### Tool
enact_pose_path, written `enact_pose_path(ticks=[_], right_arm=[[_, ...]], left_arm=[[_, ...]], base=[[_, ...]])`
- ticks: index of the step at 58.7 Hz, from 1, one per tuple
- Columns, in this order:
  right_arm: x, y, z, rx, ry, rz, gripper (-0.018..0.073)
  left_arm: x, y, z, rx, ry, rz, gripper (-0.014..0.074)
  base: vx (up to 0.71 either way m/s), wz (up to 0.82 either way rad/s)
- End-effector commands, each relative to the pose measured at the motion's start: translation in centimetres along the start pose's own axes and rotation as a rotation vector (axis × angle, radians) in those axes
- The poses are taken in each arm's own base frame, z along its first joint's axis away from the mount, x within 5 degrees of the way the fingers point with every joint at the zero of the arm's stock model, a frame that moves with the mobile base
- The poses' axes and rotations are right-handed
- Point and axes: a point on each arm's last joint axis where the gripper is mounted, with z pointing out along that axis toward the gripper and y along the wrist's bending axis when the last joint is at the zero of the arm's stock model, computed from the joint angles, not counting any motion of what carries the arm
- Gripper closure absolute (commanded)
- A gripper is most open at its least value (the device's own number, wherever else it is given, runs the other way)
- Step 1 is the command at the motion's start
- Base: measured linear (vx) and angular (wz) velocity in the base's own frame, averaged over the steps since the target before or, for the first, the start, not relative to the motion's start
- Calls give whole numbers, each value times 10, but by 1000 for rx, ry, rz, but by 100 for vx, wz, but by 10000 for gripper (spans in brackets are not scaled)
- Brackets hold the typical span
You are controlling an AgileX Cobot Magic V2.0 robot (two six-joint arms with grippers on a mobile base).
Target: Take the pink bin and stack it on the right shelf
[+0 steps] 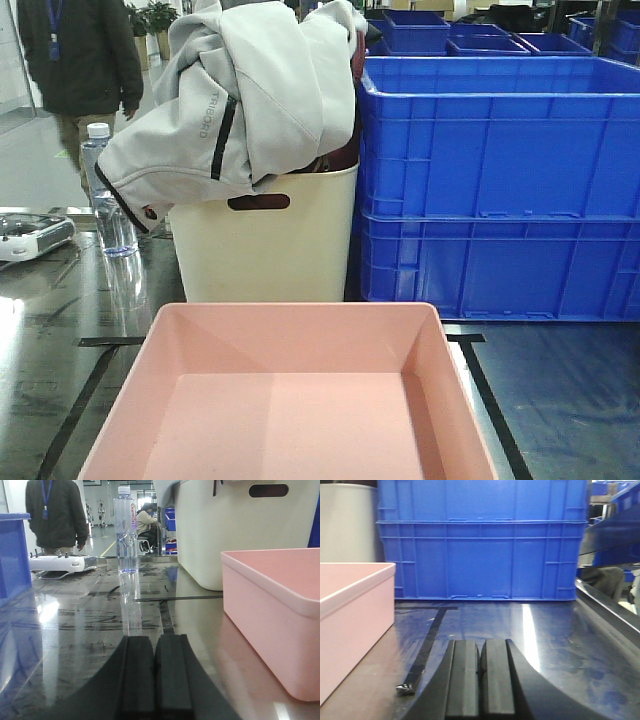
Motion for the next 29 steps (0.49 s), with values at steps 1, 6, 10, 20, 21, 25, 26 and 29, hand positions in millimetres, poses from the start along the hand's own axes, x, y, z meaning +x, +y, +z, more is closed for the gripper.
enact_pose_path(ticks=[1,6,10,20,21,25,26,29], right_arm=[[-7,0,-1,4,-101,-24,568],[-7,1,-1,-3,-97,-24,568],[-7,1,-1,-17,-97,-23,568],[-7,2,-1,-23,-96,-13,568],[-7,2,-1,-23,-96,-13,568],[-7,2,-1,-23,-96,-13,568],[-7,2,-1,-23,-95,-13,568],[-7,2,-1,-23,-95,-13,568]], left_arm=[[-4,0,-1,5,-92,-13,602],[-4,0,-1,5,-92,-13,602],[-4,0,-1,5,-92,-13,602],[-4,0,-1,5,-92,-13,602],[-4,0,-1,5,-92,-13,602],[-4,0,-1,5,-92,-13,602],[-4,0,-1,5,-92,-13,602],[-4,0,-1,5,-92,-13,602]], base=[[0,0],[0,0],[0,0],[0,0],[0,0],[0,0],[0,0],[0,0]])
